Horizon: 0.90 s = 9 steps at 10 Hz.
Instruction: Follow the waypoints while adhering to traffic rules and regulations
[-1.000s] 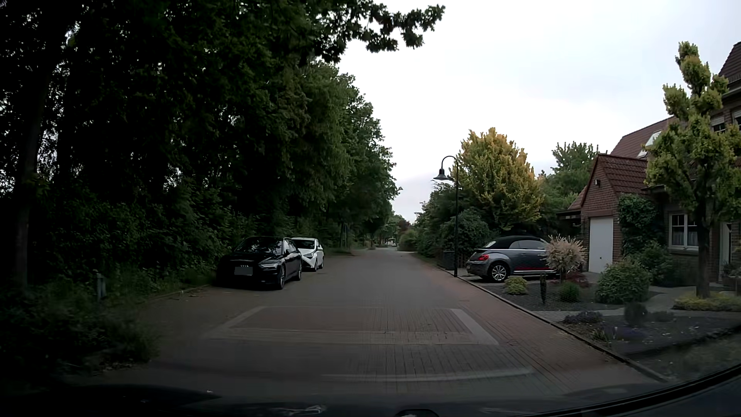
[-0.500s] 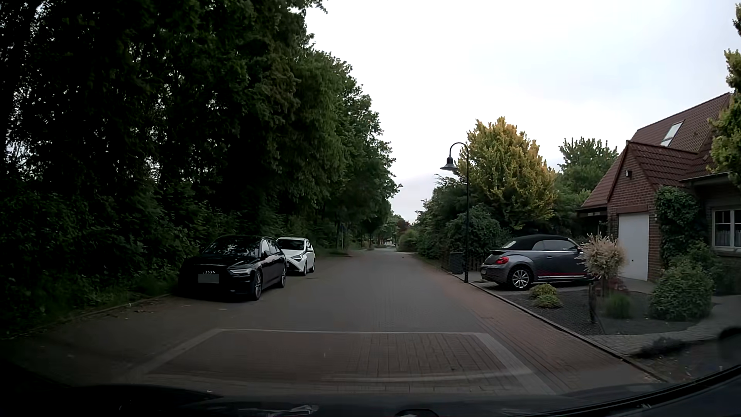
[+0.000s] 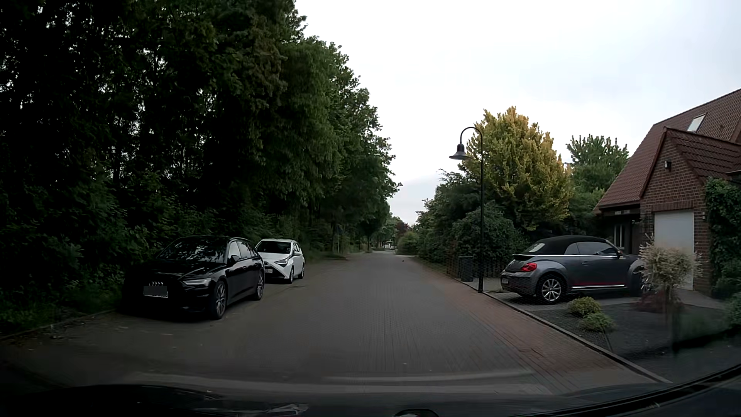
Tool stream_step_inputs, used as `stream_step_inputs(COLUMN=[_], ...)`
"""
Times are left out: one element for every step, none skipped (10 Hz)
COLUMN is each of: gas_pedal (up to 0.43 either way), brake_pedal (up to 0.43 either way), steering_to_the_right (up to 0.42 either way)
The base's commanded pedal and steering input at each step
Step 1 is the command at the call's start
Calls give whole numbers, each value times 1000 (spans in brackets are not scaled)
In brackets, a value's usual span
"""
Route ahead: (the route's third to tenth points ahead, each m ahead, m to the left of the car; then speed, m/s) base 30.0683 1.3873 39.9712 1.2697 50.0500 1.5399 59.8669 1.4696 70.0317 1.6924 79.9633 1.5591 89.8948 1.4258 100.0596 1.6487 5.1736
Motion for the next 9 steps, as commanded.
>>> stream_step_inputs(gas_pedal=[150, 110, 67, 79, 110, 138, 150, 138, 189], brake_pedal=[0, 0, 0, 0, 0, 0, 0, 0, 0], steering_to_the_right=[4, 4, 3, 3, 3, 4, 1, -1, -3])
